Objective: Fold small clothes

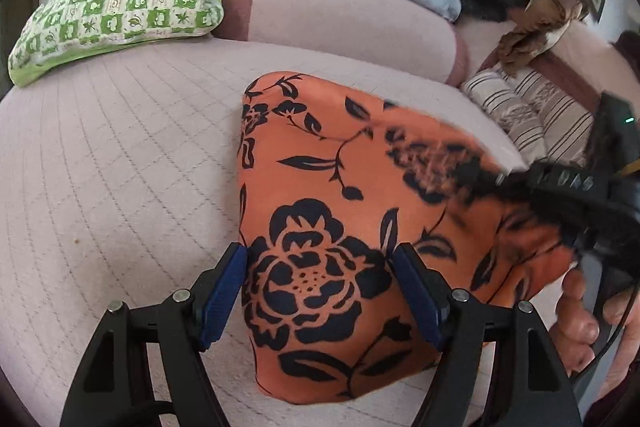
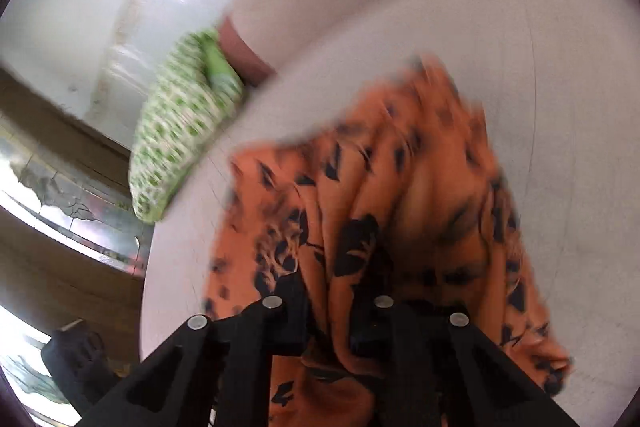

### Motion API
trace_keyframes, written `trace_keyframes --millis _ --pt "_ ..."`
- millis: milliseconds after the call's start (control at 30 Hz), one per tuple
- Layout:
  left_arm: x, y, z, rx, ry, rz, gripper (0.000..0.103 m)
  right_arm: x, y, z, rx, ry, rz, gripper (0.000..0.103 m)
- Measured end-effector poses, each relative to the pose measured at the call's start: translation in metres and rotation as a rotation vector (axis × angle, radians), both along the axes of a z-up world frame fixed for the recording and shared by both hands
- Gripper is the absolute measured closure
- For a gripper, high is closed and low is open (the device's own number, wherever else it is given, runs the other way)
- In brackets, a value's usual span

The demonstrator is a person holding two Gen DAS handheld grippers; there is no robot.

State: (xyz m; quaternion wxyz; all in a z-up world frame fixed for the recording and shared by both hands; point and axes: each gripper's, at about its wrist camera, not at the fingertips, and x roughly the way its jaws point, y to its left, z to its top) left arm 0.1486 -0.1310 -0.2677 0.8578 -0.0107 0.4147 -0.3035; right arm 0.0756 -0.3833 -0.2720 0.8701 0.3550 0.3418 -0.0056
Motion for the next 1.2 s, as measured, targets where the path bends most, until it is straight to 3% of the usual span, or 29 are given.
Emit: trace_keyframes --millis 100,167,200,267,300,367,467,500,533,567,667,767,867,933,967,1033,1133,1200 --pt "-0.006 -0.002 0.001 -0.024 -0.014 -0.033 0.026 -0.01 0.001 0.023 -0.125 -0.09 -0.035 0.09" --pt "-0.007 -0.014 -0.006 0.024 -0.007 -0.055 0.024 -0.011 -0.007 0.019 -0.181 -0.057 -0.061 0.09" --pt "-0.005 -0.021 -0.012 0.055 0.005 -0.066 0.021 -0.006 -0.015 0.008 -0.175 0.008 -0.073 0.088" --pt "-0.003 -0.033 -0.025 0.109 0.048 -0.088 0.02 0.005 -0.035 -0.027 -0.068 0.193 -0.088 0.084" --pt "-0.001 -0.033 -0.027 0.101 0.07 -0.081 0.019 0.001 -0.045 -0.039 0.035 0.208 -0.113 0.083" --pt "0.006 -0.029 -0.025 0.059 0.112 -0.071 0.019 -0.006 -0.055 -0.032 0.118 0.168 -0.117 0.081" --pt "0.015 -0.022 -0.027 0.021 0.149 -0.055 0.019 -0.019 -0.062 -0.008 0.093 0.088 -0.142 0.074" --pt "0.014 -0.022 -0.028 0.019 0.157 -0.06 0.018 -0.019 -0.064 0.0 0.082 0.06 -0.15 0.06" --pt "0.015 -0.023 -0.03 0.018 0.159 -0.064 0.018 -0.015 -0.066 0.005 0.075 0.055 -0.148 0.036" --pt "0.014 -0.025 -0.03 0.021 0.149 -0.07 0.018 -0.012 -0.071 0.008 0.072 0.052 -0.15 0.033" --pt "0.012 -0.03 -0.027 0.046 0.098 -0.081 0.018 0.005 -0.077 0.026 0.075 -0.038 -0.158 0.034" --pt "0.011 -0.037 -0.026 0.061 0.079 -0.087 0.018 0.035 -0.071 0.035 0.106 -0.075 -0.042 0.043" --pt "0.012 -0.039 -0.027 0.071 0.066 -0.095 0.018 0.077 -0.059 0.004 0.098 0.094 0.031 0.056" --pt "0.008 -0.042 -0.026 0.078 0.061 -0.1 0.018 0.098 -0.066 -0.04 0.15 0.254 -0.005 0.089" --pt "0.006 -0.043 -0.025 0.083 0.05 -0.099 0.018 0.099 -0.073 -0.051 0.188 0.253 -0.041 0.09" --pt "0.002 -0.044 -0.022 0.099 0.022 -0.103 0.018 0.092 -0.077 -0.042 0.208 0.215 -0.061 0.085" --pt "-0.001 -0.048 -0.019 0.121 0.0 -0.104 0.018 0.072 -0.067 -0.015 0.113 0.153 -0.057 0.083" --pt "-0.001 -0.05 -0.019 0.12 0.005 -0.095 0.018 0.051 -0.06 -0.002 0.101 0.12 -0.016 0.083"
